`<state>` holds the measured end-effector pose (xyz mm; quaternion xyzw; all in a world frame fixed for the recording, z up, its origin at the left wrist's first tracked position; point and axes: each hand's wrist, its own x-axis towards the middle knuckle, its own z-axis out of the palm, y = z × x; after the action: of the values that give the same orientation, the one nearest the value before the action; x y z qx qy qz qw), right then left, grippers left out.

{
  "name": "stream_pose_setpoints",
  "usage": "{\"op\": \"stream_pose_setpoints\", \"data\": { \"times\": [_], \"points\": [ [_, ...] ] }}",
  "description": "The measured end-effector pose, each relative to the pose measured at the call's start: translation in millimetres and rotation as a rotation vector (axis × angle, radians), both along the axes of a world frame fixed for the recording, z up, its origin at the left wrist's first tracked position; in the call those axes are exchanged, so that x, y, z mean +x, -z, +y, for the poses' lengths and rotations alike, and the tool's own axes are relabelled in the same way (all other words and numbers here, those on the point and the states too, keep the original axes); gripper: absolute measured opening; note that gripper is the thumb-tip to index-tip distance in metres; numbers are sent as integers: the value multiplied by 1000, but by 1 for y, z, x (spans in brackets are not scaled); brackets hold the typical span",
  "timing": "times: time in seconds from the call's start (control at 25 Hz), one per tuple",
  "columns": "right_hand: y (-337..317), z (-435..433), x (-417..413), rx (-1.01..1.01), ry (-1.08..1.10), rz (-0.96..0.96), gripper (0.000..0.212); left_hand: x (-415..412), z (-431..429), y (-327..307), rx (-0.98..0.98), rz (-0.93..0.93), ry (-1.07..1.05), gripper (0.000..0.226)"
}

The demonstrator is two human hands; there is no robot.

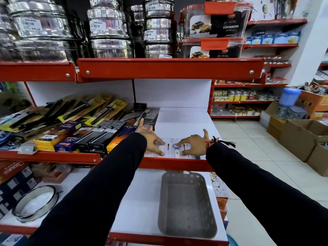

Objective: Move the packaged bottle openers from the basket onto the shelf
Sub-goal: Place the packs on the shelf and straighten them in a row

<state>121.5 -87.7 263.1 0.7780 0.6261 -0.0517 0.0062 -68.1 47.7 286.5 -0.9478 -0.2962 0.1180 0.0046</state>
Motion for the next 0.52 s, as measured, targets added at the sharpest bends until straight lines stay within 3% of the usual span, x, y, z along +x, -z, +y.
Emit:
{"op": "stream_pose_setpoints", "data": {
  "times": [0.16, 0.28, 0.52],
  "points": [
    [-11, -16, 23, 79, 101, 18, 50, 20, -11, -14, 161, -34, 84, 76],
    [-14, -35, 49, 39, 195, -6, 43, 45, -27, -12, 113, -72, 125, 75],
    [2, -70, 83, -94, 297, -19, 50, 92, -65, 17, 21, 9, 136, 79]
  ]
}}
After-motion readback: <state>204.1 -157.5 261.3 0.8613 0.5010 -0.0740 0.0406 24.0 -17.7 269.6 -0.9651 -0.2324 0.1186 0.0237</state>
